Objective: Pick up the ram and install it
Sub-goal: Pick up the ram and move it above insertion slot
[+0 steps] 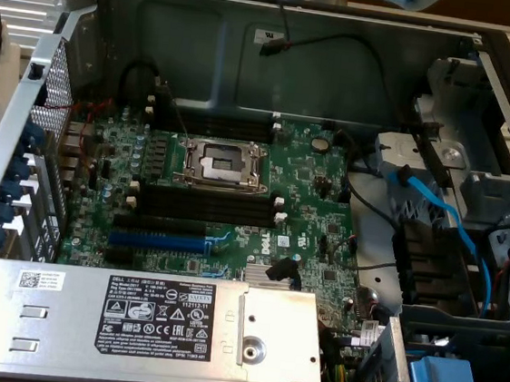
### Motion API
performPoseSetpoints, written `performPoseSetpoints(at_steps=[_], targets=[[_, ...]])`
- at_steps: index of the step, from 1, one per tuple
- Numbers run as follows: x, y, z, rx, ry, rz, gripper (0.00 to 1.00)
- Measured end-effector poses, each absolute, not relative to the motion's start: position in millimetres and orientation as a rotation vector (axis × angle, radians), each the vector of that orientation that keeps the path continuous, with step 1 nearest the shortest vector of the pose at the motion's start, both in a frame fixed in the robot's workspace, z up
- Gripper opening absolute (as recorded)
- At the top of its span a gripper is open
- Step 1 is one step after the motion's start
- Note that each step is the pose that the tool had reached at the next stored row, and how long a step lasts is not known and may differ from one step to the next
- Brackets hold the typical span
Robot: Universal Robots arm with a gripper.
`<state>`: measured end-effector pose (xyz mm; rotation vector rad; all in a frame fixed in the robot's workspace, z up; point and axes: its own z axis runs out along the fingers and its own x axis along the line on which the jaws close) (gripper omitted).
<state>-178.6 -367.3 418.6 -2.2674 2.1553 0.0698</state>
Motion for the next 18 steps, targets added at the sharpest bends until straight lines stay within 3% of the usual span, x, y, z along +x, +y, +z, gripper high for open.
performPoseSetpoints(at_steps=[6,18], targets=[[-167,-365,418,-2.294,2.182,0.017,0.12],[-149,-366,413,-2.287,2.19,0.017,0.12]])
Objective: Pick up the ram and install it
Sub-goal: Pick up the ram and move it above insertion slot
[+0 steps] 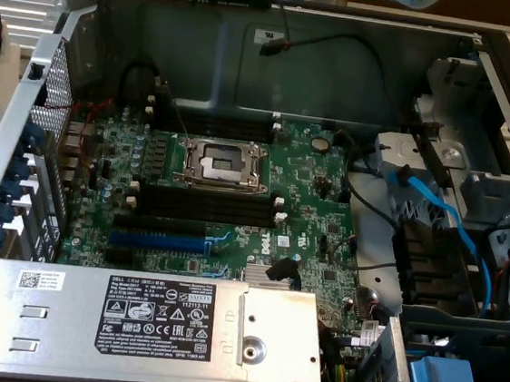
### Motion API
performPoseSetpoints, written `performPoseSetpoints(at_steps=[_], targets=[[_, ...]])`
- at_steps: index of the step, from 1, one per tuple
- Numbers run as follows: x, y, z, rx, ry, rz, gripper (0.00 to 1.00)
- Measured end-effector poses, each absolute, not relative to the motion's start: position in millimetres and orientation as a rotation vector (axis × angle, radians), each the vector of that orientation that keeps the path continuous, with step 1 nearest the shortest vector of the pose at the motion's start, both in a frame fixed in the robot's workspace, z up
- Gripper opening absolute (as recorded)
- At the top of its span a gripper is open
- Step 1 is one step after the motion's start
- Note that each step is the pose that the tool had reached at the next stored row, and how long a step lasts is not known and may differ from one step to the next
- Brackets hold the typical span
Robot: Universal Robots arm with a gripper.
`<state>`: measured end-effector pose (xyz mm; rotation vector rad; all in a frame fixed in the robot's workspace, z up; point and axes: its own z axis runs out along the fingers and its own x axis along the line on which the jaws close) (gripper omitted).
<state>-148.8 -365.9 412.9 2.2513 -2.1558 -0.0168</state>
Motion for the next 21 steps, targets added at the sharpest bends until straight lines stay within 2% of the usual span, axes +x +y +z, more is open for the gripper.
performPoseSetpoints(at_steps=[21], targets=[[-127,-375,398,2.231,-2.177,-0.018,0.12]])
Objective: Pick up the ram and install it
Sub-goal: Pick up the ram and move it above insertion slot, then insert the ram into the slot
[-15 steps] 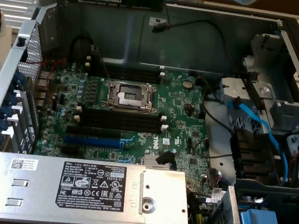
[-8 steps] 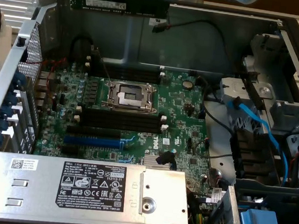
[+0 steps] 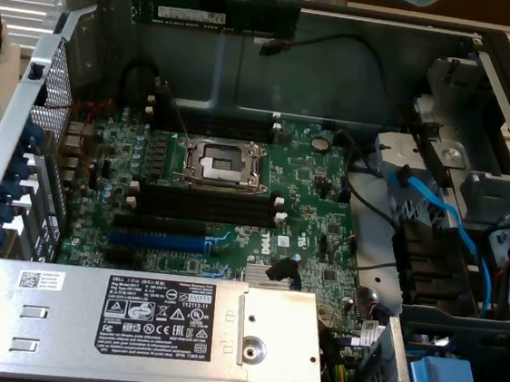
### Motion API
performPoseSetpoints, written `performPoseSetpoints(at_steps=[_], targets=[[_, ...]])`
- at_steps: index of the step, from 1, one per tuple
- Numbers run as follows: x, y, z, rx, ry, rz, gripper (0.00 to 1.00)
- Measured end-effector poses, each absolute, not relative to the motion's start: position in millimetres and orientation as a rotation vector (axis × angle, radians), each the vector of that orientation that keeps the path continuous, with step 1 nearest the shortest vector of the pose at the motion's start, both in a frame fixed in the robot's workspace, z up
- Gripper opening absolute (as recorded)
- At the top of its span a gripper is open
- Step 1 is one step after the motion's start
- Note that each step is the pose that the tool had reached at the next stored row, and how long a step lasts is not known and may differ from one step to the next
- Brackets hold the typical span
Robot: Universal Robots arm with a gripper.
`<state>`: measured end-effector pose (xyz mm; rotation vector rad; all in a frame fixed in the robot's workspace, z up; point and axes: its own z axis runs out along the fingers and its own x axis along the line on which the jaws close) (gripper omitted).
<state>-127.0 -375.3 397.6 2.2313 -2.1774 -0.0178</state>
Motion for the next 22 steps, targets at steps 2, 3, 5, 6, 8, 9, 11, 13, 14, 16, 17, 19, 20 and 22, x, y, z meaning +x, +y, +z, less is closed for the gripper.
performPoseSetpoints(at_steps=[2,3,5,6,8,9,11,13,14,16,17,19,20,22], targets=[[-127,-375,396,2.229,-2.18,-0.017,0.12],[-127,-376,395,2.229,-2.182,-0.015,0.12],[-127,-376,392,2.228,-2.187,-0.011,0.12],[-127,-376,391,2.228,-2.19,-0.009,0.12],[-127,-377,388,2.227,-2.196,-0.007,0.12],[-127,-377,387,2.227,-2.199,-0.007,0.12],[-127,-378,386,2.229,-2.207,-0.011,0.12],[-127,-379,384,2.232,-2.216,-0.019,0.12],[-127,-380,383,2.233,-2.22,-0.024,0.12],[-127,-380,383,2.233,-2.22,-0.024,0.12],[-127,-380,383,2.233,-2.22,-0.024,0.12],[-127,-380,383,2.233,-2.22,-0.024,0.12],[-127,-380,383,2.233,-2.22,-0.024,0.12],[-127,-380,383,2.233,-2.22,-0.024,0.12]])
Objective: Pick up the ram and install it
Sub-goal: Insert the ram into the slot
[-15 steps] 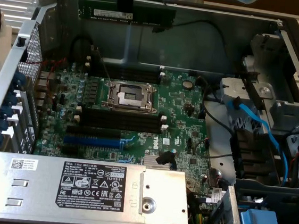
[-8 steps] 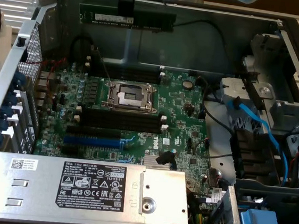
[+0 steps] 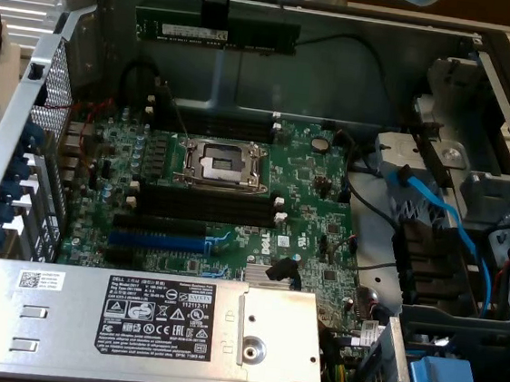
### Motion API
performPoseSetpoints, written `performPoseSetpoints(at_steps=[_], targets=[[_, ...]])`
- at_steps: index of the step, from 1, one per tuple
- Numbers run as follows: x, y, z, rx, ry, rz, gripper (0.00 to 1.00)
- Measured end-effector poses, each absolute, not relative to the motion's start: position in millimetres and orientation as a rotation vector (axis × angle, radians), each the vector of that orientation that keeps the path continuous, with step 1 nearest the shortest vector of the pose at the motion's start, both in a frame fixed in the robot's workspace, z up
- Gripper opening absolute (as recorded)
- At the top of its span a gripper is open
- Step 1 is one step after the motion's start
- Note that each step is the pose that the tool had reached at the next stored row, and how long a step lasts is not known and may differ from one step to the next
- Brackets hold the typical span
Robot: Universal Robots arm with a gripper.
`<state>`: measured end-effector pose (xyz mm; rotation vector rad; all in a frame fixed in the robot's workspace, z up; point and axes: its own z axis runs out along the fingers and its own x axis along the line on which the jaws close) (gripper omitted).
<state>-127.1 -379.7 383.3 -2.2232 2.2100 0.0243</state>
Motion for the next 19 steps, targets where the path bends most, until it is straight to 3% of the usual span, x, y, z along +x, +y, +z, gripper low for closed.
performPoseSetpoints(at_steps=[19], targets=[[-127.6,-388.7,379.9,-2.219,2.206,0.029,0.12]])
